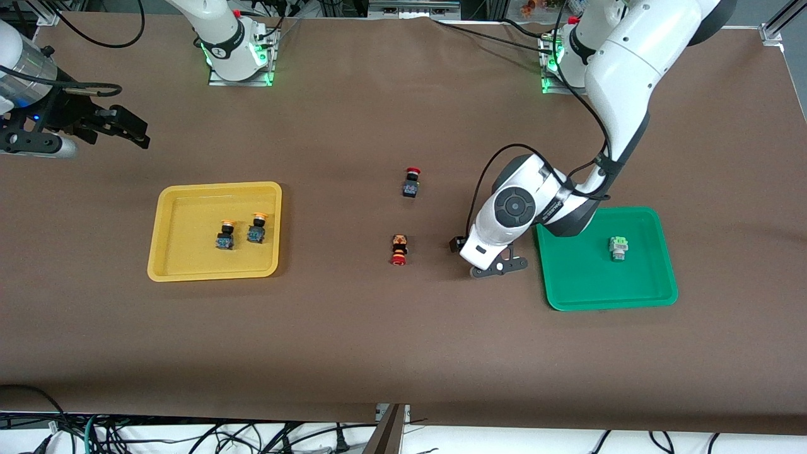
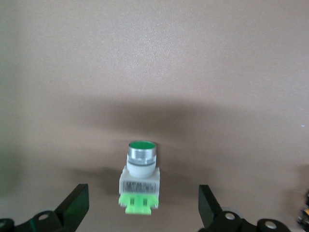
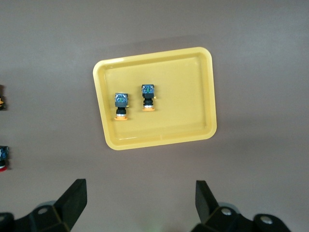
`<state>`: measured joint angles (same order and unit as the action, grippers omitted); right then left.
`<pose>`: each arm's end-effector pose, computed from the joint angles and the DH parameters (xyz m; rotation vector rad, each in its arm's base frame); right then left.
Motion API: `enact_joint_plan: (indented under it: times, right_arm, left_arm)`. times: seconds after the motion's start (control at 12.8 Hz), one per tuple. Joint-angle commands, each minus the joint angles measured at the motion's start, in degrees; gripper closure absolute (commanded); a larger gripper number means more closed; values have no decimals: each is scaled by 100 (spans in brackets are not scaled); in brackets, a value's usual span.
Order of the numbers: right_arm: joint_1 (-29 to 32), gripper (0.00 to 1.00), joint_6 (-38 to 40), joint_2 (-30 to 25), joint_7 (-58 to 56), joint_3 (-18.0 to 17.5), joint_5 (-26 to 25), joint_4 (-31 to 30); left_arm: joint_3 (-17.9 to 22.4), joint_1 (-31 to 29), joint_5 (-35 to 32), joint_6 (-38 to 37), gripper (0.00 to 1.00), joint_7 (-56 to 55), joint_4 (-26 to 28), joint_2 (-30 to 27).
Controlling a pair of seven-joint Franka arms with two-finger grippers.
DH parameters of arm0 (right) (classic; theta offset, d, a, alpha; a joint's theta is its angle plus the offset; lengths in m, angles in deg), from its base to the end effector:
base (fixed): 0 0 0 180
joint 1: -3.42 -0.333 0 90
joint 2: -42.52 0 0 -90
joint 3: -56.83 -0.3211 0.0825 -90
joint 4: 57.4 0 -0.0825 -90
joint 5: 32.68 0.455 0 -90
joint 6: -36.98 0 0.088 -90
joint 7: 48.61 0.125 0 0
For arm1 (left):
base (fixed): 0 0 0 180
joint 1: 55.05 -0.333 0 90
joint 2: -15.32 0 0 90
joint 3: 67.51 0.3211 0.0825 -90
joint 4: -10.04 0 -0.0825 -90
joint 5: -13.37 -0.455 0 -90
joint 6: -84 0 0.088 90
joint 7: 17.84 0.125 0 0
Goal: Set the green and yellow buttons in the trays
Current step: 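Grasp the second green-capped button with the left gripper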
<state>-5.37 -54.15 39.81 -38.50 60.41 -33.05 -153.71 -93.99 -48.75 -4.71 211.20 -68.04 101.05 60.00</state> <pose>0.6067 0.0538 0.5827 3.1288 -0.1332 -0.0663 0.6489 -0.3654 0.1463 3.0977 0.3291 -0.1441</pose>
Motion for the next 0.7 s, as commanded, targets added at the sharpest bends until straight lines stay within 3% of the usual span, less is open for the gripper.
enact_joint_plan:
  times: [0.0, 0.08, 0.16, 0.23, 0.39, 0.47, 0.62]
  right_arm:
    - [132, 1, 95, 358, -71, -122, -174, 576]
    - [106, 1, 104, 437, -71, -122, -183, 700]
    - [105, 1, 104, 490, -88, -130, -191, 762]
    - [114, 1, 43, 508, -53, -122, -183, 763]
    - [167, 1, -1, 631, -27, -113, -165, 885]
    - [176, 1, -1, 692, -27, -113, -156, 947]
    - [185, 1, 8, 693, -35, -113, -104, 948]
  left_arm:
    - [38, 74, -266, 94, 0, -34, 21, 103]
    - [47, 74, -275, 156, 0, -35, 100, 112]
    - [56, 74, -275, 235, 6, -35, 162, 112]
    - [65, 74, -336, 314, 24, -35, 223, 112]
    - [56, 56, -434, 323, 85, -35, 242, 112]
    - [47, 21, -425, 280, 100, -52, 242, 112]
    - [38, -75, -346, 236, 100, -35, 198, 59]
